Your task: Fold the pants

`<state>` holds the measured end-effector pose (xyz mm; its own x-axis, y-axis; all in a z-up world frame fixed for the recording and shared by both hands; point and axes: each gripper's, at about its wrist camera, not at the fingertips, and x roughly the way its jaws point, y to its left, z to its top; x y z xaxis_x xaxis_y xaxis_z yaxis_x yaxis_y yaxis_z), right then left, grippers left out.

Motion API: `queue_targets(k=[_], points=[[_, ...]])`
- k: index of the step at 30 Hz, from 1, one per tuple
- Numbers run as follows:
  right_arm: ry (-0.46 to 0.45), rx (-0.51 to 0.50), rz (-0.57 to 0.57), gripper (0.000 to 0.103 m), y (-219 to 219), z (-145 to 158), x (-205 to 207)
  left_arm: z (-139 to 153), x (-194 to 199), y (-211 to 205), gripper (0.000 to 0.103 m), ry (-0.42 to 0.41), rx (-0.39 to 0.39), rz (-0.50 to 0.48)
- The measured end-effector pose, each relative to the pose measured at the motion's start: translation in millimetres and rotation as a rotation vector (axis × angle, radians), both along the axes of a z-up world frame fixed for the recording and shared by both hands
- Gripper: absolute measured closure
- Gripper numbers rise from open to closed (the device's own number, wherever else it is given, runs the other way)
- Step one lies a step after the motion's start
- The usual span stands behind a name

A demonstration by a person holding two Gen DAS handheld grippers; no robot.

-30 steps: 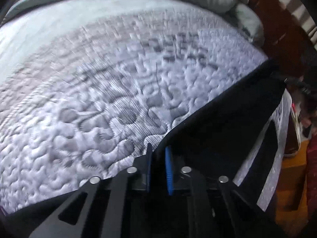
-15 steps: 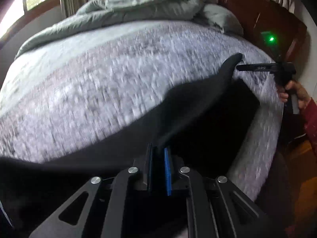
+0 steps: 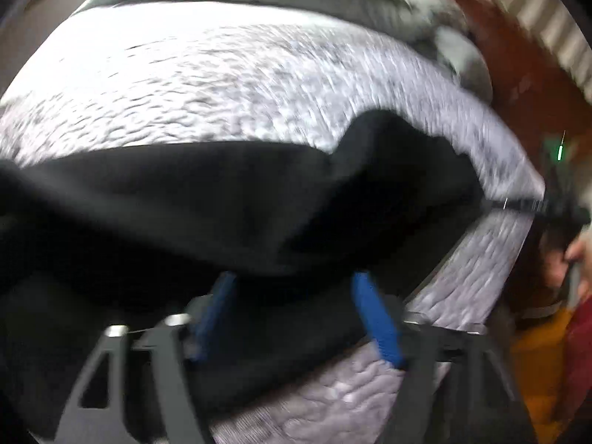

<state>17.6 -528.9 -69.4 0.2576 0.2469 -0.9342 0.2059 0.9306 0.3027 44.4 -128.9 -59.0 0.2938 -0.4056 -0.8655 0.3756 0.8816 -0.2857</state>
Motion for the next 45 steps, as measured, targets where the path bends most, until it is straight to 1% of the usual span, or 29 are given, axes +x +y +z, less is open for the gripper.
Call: queue_targets(k=[1,2,4,8,9,11,12,14,16,17,18,19,21,22,23,24,25,26,27,28,30,32,34,36,37,39,41,43,45], points=[[-0.001,0.021,-0.001,0.036,4.2,2.9,2.1,6.0,-0.6,6.9,0.03,0.015,-0.022,0.032],[-0.002,0.048,-0.004,0.028,9.6,6.2,7.6,10.2,0.5,11.2,0.028,0.029,-0.033,0.052],[0.012,0.085,-0.01,0.022,17.6,6.9,15.7,12.8,6.5,21.4,0.026,0.06,-0.031,0.121],[0.107,0.128,-0.027,0.022,35.1,-9.5,37.9,2.9,24.6,38.9,0.026,0.139,-0.038,0.222],[0.122,0.144,-0.044,0.022,35.7,-14.2,41.4,-0.1,31.7,45.8,0.026,0.161,-0.061,0.253],[0.141,0.127,-0.074,0.022,35.3,-19.5,48.1,-2.2,40.5,55.5,0.026,0.186,-0.082,0.299],[0.143,0.118,-0.081,0.021,33.9,-21.2,49.5,-5.7,51.0,62.0,0.026,0.209,-0.078,0.336],[0.162,0.121,-0.108,0.021,32.2,-26.4,54.0,-11.8,64.9,64.6,0.026,0.247,-0.035,0.38],[0.171,0.127,-0.132,0.02,29.9,-31.1,58.8,-21.2,78.3,70.3,0.026,0.288,-0.039,0.407],[0.173,0.128,-0.148,0.02,29.5,-32.3,61.9,-25.2,82.0,73.0,0.029,0.305,-0.038,0.42],[0.172,0.129,-0.157,0.02,28.7,-32.9,64.2,-27.3,84.0,74.9,0.037,0.312,-0.042,0.427],[0.167,0.126,-0.167,0.021,28.9,-32.3,65.7,-29.7,85.9,75.2,0.044,0.316,-0.057,0.427],[0.162,0.106,-0.19,0.034,27.7,-30.4,69.8,-36.7,83.6,79.2,0.072,0.347,-0.071,0.454],[0.163,0.09,-0.198,0.045,27.3,-29.4,71.3,-38.6,81.7,82.5,0.078,0.356,-0.08,0.468],[0.159,0.072,-0.202,0.059,26.6,-27.5,72.7,-40.7,79.2,84.1,0.085,0.362,-0.091,0.481],[0.15,0.063,-0.203,0.068,25.9,-25.4,73.4,-42.6,75.5,88.1,0.09,0.36,-0.101,0.492],[0.141,0.057,-0.198,0.088,24.2,-23.2,73.7,-42.6,73.3,89.2,0.092,0.355,-0.11,0.496],[0.123,0.08,-0.191,0.098,22.8,-19.8,73.5,-41.2,70.5,90.4,0.094,0.347,-0.121,0.497],[0.111,0.11,-0.19,0.098,21.1,-17.1,72.2,-38.0,68.1,92.5,0.097,0.335,-0.124,0.495],[0.1,0.117,-0.19,0.098,19.9,-12.8,71.1,-31.9,61.8,91.8,0.097,0.301,-0.116,0.483],[0.06,0.103,-0.165,0.098,22.5,1.0,70.4,-22.7,54.2,87.4,0.098,0.249,-0.098,0.463],[0.026,0.079,-0.162,0.098,20.8,15.8,66.6,-7.4,39.4,79.7,0.098,0.172,-0.074,0.431],[-0.01,0.059,-0.186,0.098,9.8,26.4,63.7,5.8,23.5,70.9,0.103,0.123,-0.059,0.397],[-0.049,0.045,-0.216,0.098,-8.0,41.8,56.3,15.8,-2.8,55.8,0.103,0.095,-0.058,0.336],[-0.06,0.065,-0.221,0.098,-15.7,43.6,53.7,15.7,-12.4,47.8,0.103,0.09,-0.052,0.304],[-0.014,0.084,-0.238,0.098,-25.8,34.2,51.8,4.0,-35.1,28.0,0.103,0.13,-0.046,0.228],[0.048,0.074,-0.231,0.098,-21.9,15.7,47.0,-8.9,-45.2,22.2,0.103,0.175,-0.071,0.211],[0.084,0.051,-0.221,0.098,-17.2,-2.3,36.4,-18.6,-47.5,21.3,0.103,0.207,-0.07,0.207],[0.104,0.073,-0.242,0.098,-11.7,-19.9,21.4,-15.5,-38.8,25.8,0.103,0.213,-0.078,0.22]])
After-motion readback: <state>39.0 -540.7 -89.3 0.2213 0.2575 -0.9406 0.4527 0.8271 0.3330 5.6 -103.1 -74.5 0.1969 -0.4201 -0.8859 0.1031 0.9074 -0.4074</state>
